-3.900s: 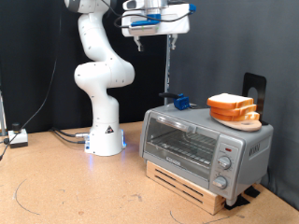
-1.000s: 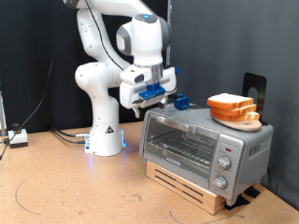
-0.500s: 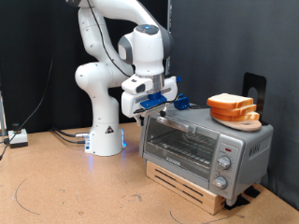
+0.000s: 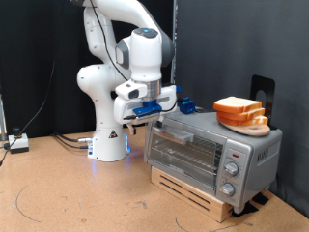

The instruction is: Make a piece of toast with the oven

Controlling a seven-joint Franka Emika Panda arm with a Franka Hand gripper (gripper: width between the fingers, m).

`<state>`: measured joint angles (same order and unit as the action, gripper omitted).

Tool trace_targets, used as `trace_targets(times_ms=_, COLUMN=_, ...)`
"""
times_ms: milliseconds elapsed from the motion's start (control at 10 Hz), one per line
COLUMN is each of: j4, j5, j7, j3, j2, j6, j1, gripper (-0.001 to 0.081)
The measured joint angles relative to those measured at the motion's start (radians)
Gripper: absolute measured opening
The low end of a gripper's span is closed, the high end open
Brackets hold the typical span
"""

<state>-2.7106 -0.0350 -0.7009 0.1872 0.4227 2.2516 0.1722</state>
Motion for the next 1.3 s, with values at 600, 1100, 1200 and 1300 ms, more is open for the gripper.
trace_targets(times_ms=600, j4=0.056, j5=-0.051, j7=-0.002, j3=0.014, j2=-0.199, j6=0.147, j1=-0.086, gripper=0.0809)
trace_targets(times_ms=1100, j4=0.081, j5=-0.095, j7=0.000, j3=0.023, j2=-0.307, j6=0.239, j1=-0.127, gripper=0.0809)
trace_targets(times_ms=1200, j4=0.090, j5=-0.107, j7=-0.021, j3=0.023, j2=-0.333, j6=0.256, j1=-0.133, gripper=0.0809)
trace_targets(times_ms=1300, j4=0.105, j5=-0.116, j7=-0.053, j3=0.023, j2=-0.367, j6=0.286, j1=-0.134, gripper=0.0809)
